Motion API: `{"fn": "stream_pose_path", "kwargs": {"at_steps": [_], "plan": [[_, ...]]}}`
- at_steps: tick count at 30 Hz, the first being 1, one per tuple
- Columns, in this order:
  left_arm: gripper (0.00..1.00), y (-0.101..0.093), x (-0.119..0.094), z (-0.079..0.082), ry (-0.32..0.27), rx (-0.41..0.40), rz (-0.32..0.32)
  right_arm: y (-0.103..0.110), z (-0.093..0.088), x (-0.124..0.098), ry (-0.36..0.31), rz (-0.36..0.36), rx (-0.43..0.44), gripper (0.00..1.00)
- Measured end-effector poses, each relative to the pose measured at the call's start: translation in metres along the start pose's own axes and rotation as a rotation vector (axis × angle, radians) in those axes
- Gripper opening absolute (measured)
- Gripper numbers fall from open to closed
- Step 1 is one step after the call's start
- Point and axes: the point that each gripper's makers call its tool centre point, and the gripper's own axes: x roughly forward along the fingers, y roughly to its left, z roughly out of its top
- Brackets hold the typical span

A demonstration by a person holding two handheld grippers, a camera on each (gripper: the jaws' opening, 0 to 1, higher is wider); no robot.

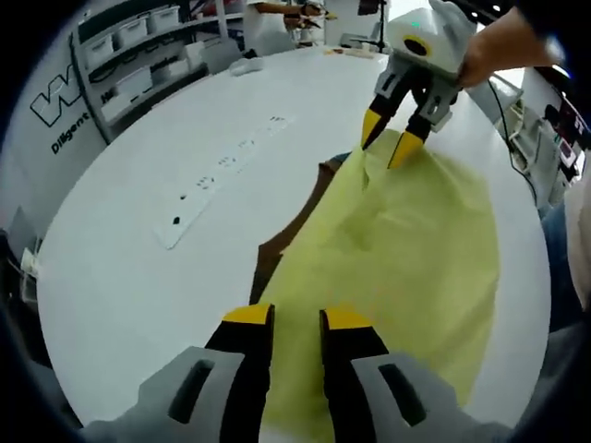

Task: Fold the garment on the visible template until the final outline fits inside the template.

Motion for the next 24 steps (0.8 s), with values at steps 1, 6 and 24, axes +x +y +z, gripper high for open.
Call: {"fn": "stream_pose_path", "kwargs": {"at_steps": [1, 6, 24], "plan": [[0.17, 0.001, 0.001, -0.004, 0.01, -0.014, -0.002, -0.001, -0.002, 0.002, 0.007, 0.002, 0.005, 0.16], [0.11, 0.001, 0.004, -0.011, 0.033, -0.033, -0.007, -0.002, -0.007, 0.004, 0.025, -0.003, 0.006, 0.11], [0.2, 0.012, 0.003, -0.001, -0.012, -0.046, 0.015, -0.012, -0.008, -0.003, 0.001, -0.036, 0.02, 0.0]]}}
